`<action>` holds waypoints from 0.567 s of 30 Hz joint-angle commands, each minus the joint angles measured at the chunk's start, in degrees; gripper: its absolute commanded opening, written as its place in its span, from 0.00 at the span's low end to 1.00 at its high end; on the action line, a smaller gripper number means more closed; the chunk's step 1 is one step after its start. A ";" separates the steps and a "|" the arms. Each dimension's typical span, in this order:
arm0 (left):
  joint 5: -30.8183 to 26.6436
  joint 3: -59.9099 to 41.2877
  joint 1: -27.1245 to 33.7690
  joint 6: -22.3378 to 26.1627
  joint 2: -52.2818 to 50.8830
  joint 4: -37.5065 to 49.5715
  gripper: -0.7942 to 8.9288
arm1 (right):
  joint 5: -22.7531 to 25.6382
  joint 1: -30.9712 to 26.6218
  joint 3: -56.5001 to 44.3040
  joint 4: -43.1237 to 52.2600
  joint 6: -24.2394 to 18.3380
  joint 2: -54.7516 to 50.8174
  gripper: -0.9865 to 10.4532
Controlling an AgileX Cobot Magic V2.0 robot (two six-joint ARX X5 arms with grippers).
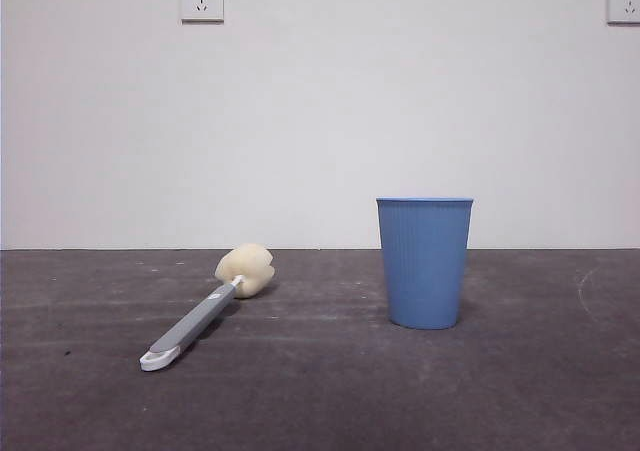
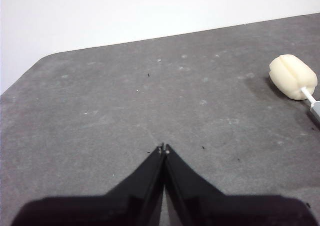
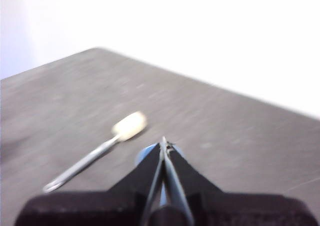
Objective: Pick up the cup brush,pick up the cup,insert the brush into the cup,clean the cup,put the cup brush back,put the cup back to the fixed position on the table
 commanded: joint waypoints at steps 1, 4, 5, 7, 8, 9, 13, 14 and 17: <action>0.00 -0.83 0.15 -0.44 -0.13 0.46 0.08 | 0.59 -1.92 -5.42 4.55 -1.38 -1.90 0.09; 0.00 -0.83 0.15 -0.44 -0.13 0.46 0.08 | 0.57 -3.87 -12.22 10.88 -1.36 -4.72 0.09; 0.00 -0.83 0.15 -0.44 -0.13 0.46 0.08 | 0.57 -4.42 -14.56 13.29 -1.27 -5.60 0.09; 0.00 -0.83 0.15 -0.44 -0.13 0.46 0.08 | 0.57 -5.79 -20.11 19.10 0.02 -7.74 0.09; 0.00 -0.83 0.15 -0.44 -0.13 0.46 0.08 | 0.57 -6.36 -22.40 21.40 0.66 -8.61 0.09; 0.00 -0.83 0.15 -0.44 -0.13 0.46 0.08 | 0.61 -7.04 -24.87 23.76 1.18 -9.64 0.09; 0.00 -0.83 0.15 -0.44 -0.13 0.46 0.08 | 2.93 -9.51 -32.30 29.09 1.22 -12.96 0.09; 0.00 -0.81 0.15 -0.44 -0.13 0.46 0.08 | 4.02 -9.99 -33.59 29.86 1.22 -13.42 0.09; 0.00 -0.81 0.15 -0.44 -0.13 0.44 0.08 | 7.13 -11.54 -37.27 31.50 1.25 -14.75 0.09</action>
